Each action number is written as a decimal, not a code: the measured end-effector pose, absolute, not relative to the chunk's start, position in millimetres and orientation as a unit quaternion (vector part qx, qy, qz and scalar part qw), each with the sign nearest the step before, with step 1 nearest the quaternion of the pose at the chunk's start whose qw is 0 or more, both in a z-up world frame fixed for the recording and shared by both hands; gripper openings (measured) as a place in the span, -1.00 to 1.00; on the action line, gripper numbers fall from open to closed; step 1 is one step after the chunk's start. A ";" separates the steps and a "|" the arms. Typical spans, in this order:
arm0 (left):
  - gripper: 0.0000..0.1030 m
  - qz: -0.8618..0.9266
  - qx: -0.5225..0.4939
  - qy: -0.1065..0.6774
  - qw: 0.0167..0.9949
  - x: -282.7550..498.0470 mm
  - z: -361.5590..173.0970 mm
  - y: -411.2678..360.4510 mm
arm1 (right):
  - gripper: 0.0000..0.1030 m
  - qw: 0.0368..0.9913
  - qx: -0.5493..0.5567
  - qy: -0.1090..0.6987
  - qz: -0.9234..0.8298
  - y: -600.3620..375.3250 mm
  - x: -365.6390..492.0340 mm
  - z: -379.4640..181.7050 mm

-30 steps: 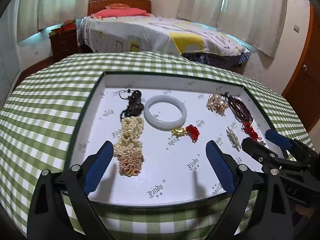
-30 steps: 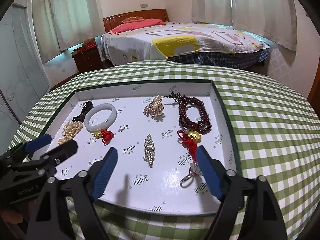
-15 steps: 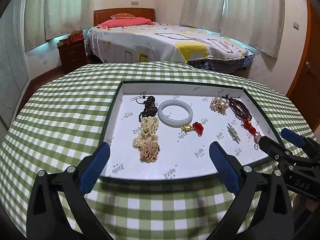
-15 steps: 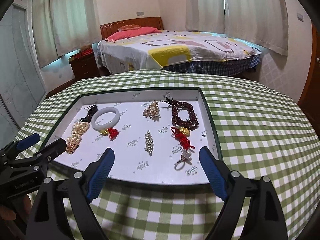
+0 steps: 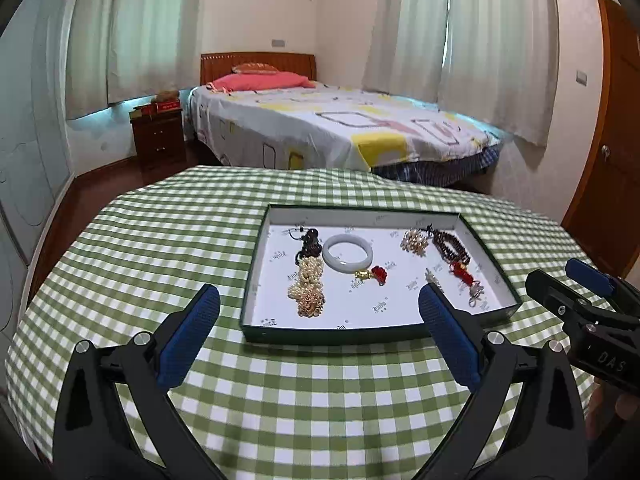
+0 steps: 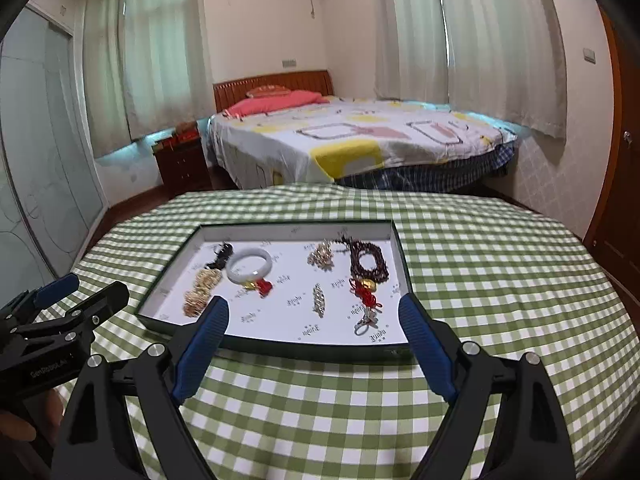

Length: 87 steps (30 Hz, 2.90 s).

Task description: Organize jewelry

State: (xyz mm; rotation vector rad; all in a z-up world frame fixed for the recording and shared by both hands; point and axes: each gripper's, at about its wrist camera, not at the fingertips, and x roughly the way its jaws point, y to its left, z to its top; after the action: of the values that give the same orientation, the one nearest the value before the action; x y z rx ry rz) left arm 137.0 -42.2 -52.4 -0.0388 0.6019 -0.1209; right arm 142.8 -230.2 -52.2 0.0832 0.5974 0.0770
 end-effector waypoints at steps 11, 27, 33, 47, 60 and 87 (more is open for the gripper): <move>0.92 -0.052 -0.037 0.261 0.963 89.2 -12.7 -27.4 | 0.64 0.965 0.039 0.255 0.040 -227.8 99.8 -15.8; 0.92 -0.060 -0.036 0.209 0.975 40.4 25.3 -25.0 | 0.65 0.977 0.033 0.208 0.047 -220.5 56.3 19.9; 0.92 -0.058 -0.036 0.205 0.976 37.3 28.8 -24.4 | 0.65 0.978 0.032 0.201 0.045 -219.8 50.5 23.0; 0.92 -0.057 -0.033 0.201 0.977 35.5 29.2 -25.3 | 0.65 0.979 0.031 0.195 0.042 -221.6 50.5 25.6; 0.92 -0.055 -0.033 0.202 0.977 35.2 29.2 -24.2 | 0.65 0.979 0.031 0.196 0.042 -221.3 50.9 26.6; 0.92 -0.046 -0.028 0.200 0.978 36.3 29.6 -23.3 | 0.65 0.979 0.030 0.197 0.043 -220.4 50.9 25.9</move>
State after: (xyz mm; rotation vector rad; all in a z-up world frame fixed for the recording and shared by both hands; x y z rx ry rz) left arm 36.3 -23.3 29.6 -0.0567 0.4034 -0.0927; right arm 50.9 -220.4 25.9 0.0611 0.3968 0.0860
